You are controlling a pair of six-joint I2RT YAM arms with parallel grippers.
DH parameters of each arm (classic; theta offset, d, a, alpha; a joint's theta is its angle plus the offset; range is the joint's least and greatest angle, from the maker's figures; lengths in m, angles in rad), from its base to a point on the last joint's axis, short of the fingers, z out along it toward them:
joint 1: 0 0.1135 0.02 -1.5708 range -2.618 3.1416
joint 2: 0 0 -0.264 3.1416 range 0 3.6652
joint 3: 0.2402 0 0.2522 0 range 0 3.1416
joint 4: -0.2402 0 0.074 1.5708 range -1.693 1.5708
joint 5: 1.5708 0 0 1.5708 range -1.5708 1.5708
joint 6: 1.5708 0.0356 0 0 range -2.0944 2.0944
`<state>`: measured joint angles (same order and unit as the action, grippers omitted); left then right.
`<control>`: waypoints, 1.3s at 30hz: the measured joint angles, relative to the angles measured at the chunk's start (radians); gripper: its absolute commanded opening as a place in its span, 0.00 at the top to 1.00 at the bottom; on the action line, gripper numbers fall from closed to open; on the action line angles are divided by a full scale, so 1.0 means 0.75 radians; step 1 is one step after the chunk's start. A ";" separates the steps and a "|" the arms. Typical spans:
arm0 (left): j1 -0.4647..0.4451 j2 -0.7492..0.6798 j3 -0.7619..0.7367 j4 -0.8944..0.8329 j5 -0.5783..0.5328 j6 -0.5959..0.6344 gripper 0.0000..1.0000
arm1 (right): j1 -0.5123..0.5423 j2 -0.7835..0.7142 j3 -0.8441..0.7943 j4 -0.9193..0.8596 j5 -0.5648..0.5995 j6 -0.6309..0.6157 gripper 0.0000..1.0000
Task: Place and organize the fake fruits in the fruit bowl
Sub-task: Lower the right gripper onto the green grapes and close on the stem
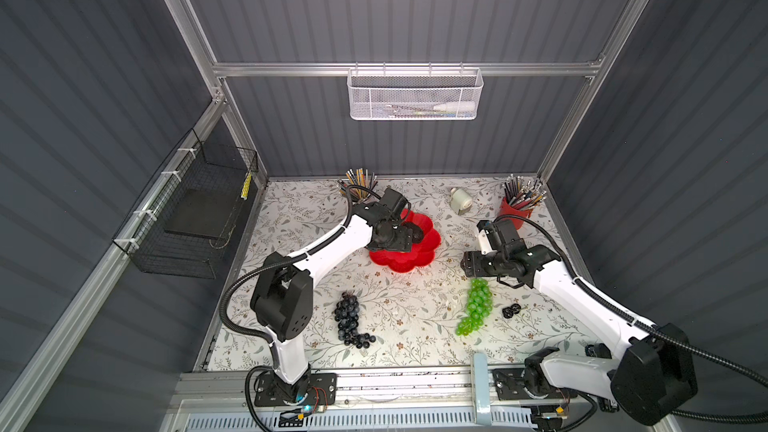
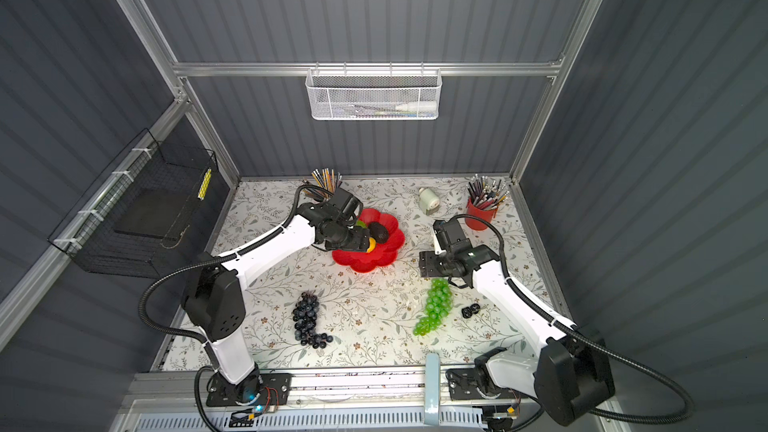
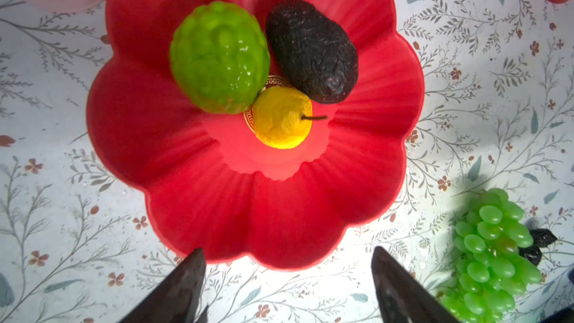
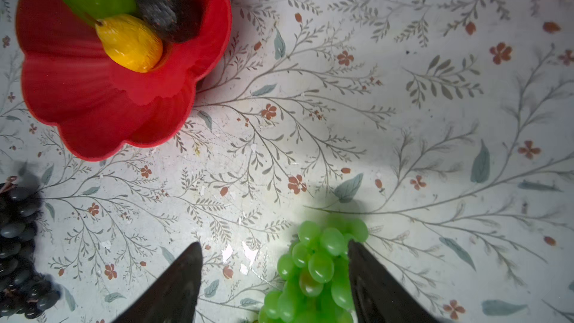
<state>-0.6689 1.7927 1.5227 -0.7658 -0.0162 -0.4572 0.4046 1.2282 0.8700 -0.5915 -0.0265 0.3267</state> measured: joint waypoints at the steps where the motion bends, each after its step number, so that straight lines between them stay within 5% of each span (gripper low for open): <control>1: 0.000 -0.020 -0.018 0.006 -0.005 0.000 0.16 | 0.000 0.001 -0.009 -0.017 0.006 0.012 0.29; 13: 0.000 -0.159 -0.348 0.164 -0.062 0.000 0.15 | -0.029 0.145 0.069 -0.220 0.025 0.045 0.50; 31: 0.007 -0.158 -0.370 0.281 -0.090 0.010 0.11 | -0.050 0.495 0.353 -0.341 0.067 -0.069 0.46; 39: 0.018 -0.158 -0.372 0.318 -0.090 0.010 0.10 | -0.051 0.642 0.390 -0.362 0.077 -0.115 0.52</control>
<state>-0.6556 1.6741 1.2434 -0.5274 -0.0837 -0.4496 0.3664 1.7100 1.1622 -0.8631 0.0315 0.2401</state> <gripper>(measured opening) 0.896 0.511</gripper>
